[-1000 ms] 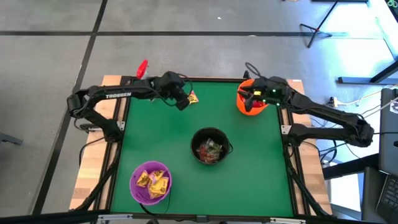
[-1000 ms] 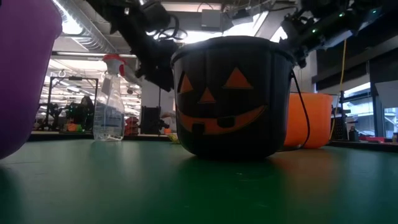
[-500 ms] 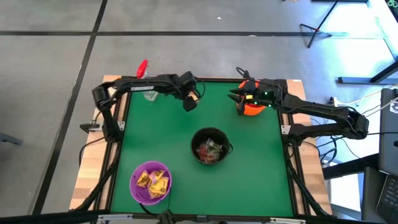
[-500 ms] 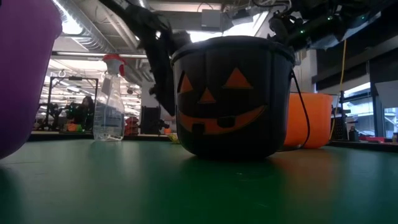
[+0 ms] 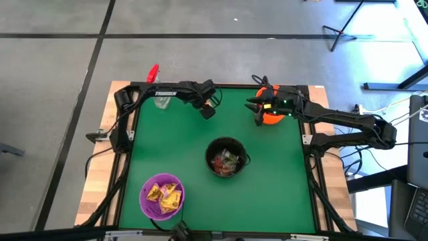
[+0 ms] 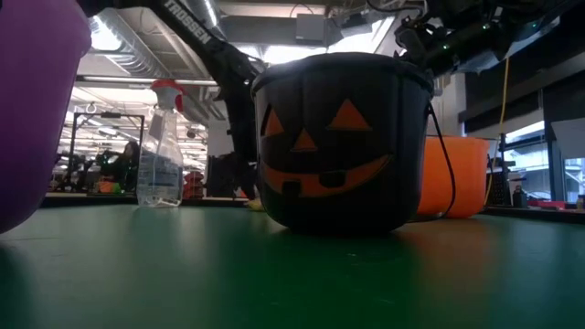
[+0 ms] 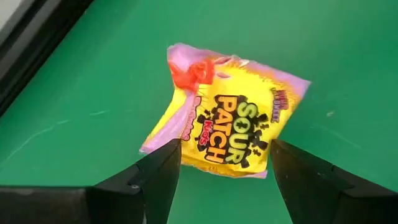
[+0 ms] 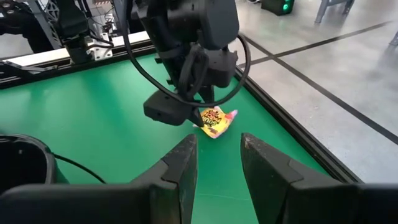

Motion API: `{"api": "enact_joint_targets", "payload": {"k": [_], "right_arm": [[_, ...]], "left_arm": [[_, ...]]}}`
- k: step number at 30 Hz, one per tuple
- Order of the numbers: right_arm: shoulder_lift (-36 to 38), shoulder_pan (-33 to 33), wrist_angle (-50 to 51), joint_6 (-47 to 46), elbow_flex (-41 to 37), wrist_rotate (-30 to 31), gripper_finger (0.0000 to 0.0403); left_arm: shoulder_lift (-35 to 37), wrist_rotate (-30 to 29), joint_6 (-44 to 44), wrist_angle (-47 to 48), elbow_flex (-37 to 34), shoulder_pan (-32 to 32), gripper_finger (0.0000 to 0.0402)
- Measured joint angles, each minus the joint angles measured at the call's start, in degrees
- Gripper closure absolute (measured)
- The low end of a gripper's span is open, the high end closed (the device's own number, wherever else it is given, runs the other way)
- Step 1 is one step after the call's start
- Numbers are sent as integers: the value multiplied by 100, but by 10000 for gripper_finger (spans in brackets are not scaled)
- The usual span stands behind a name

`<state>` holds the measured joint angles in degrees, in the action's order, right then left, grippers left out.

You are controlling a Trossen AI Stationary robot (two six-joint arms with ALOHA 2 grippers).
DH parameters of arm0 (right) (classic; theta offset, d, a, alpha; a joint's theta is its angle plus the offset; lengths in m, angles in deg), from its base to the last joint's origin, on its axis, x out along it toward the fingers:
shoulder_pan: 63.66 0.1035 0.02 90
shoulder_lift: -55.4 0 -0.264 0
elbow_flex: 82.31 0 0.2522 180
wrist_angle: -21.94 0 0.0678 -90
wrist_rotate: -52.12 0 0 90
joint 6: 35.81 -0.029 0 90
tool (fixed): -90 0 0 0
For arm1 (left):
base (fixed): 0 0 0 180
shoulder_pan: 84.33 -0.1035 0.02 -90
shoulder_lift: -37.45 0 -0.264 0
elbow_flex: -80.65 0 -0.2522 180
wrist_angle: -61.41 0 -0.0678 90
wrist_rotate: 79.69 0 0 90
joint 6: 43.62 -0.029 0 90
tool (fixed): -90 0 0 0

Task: Sort candy
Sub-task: Put the yellow candy into the purple bucket

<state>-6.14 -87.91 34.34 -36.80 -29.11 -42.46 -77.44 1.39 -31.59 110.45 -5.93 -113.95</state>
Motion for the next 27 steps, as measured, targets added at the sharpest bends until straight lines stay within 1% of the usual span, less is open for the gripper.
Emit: {"api": "enact_joint_targets", "payload": {"k": [4, 8, 14, 19, 21, 23, 27], "right_arm": [[0, 0, 32, 0, 0, 0, 281], [0, -4, 33, 0, 0, 0, 281], [0, -4, 55, 0, 0, -24, 281], [0, -2, 130, -7, 0, -59, 281], [0, -2, 171, -9, 0, -61, 281], [0, -2, 199, -13, 0, -81, 281], [0, 2, 209, -20, 0, -166, 281]], "left_arm": [[-34, -39, 5, 22, 0, 3, 177], [-35, -191, -9, 28, 0, 17, 210], [-32, -158, -41, 29, 0, 44, 285], [-35, 197, -45, 33, 0, 44, 356], [-35, 249, -88, 36, 0, 50, 385], [-33, 214, -186, 36, 0, 84, 396], [146, 93, -236, 91, -8, 166, 401]]}}
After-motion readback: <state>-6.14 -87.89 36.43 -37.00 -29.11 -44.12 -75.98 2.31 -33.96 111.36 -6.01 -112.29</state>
